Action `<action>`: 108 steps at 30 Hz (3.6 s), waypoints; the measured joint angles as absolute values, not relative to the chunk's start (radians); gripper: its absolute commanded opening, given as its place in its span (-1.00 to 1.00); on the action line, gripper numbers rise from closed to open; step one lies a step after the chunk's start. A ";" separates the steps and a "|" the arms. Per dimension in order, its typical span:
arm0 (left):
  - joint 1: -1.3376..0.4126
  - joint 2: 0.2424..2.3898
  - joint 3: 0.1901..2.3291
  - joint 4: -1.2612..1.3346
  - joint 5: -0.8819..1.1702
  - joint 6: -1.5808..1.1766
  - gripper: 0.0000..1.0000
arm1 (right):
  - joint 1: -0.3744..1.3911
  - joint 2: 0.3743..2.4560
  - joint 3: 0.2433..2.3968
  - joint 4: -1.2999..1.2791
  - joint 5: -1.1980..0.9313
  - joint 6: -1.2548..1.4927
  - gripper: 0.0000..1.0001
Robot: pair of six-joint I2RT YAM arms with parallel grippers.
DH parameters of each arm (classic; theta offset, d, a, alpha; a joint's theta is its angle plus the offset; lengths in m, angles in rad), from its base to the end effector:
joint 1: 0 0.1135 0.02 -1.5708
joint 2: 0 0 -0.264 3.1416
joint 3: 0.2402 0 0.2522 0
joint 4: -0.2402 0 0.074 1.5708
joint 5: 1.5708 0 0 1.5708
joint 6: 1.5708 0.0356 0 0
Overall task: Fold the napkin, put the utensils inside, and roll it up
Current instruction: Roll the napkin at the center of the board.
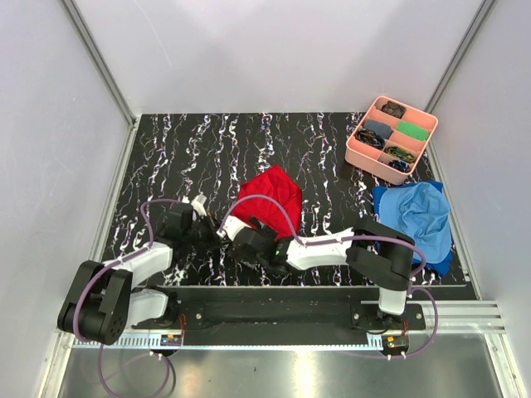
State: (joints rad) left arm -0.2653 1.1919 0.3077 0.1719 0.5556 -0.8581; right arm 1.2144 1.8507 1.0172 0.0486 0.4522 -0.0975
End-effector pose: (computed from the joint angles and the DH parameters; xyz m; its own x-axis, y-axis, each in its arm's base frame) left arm 0.1909 -0.0713 0.1392 -0.8724 -0.4290 -0.2341 -0.0796 0.5973 -0.7981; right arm 0.1461 0.3479 0.1513 -0.1739 -0.7179 -0.6740 -0.7556 0.5362 -0.3762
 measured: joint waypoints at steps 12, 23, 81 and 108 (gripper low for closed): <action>-0.241 1.192 0.314 0.151 0.569 -0.857 -1.00 | 1.248 1.866 0.966 0.109 0.614 -0.128 -0.06; -0.235 1.214 0.336 0.151 0.590 -0.836 -0.55 | 1.269 1.874 0.937 0.144 0.598 -0.188 -1.00; -0.365 0.926 0.256 -0.043 0.457 -0.770 0.77 | 0.725 2.124 1.297 -0.305 -0.857 0.130 -1.00; -0.354 1.277 0.256 0.528 0.507 -0.874 0.78 | 0.725 2.126 1.297 -0.305 -0.855 0.144 -1.00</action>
